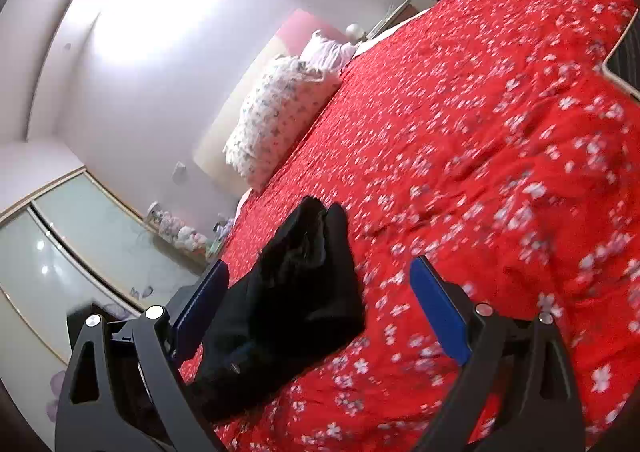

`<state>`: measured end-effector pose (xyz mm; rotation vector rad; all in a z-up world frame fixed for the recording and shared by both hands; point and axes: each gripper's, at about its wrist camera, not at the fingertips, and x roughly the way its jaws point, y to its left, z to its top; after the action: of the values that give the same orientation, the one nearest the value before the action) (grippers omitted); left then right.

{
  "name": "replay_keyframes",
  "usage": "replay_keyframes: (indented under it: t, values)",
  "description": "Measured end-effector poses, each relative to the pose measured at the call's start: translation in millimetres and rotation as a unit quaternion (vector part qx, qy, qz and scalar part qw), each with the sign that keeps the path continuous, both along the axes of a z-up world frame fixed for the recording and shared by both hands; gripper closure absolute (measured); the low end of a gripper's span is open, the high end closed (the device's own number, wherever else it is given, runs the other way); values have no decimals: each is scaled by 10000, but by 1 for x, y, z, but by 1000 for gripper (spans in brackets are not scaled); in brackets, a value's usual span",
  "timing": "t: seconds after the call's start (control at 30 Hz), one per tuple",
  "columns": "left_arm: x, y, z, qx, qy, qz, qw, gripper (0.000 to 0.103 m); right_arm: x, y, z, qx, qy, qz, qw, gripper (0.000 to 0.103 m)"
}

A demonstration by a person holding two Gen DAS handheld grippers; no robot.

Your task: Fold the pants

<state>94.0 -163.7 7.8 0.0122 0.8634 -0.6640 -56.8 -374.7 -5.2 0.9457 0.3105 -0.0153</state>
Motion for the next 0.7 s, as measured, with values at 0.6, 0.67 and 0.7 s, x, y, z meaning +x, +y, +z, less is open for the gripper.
replay_keyframes:
  t: [0.6, 0.67, 0.7]
  values:
    - [35, 161, 6, -1429, 1041, 1509, 9726, 8, 122, 37, 40, 897, 894, 2761, 9527, 1]
    - [30, 163, -3, -1296, 959, 1399, 9770, 13, 116, 30, 13, 1194, 1151, 2596, 9514, 3]
    - [24, 161, -4, -1101, 749, 1283, 9828, 15, 107, 25, 2, 1400, 912, 2532, 9529, 6]
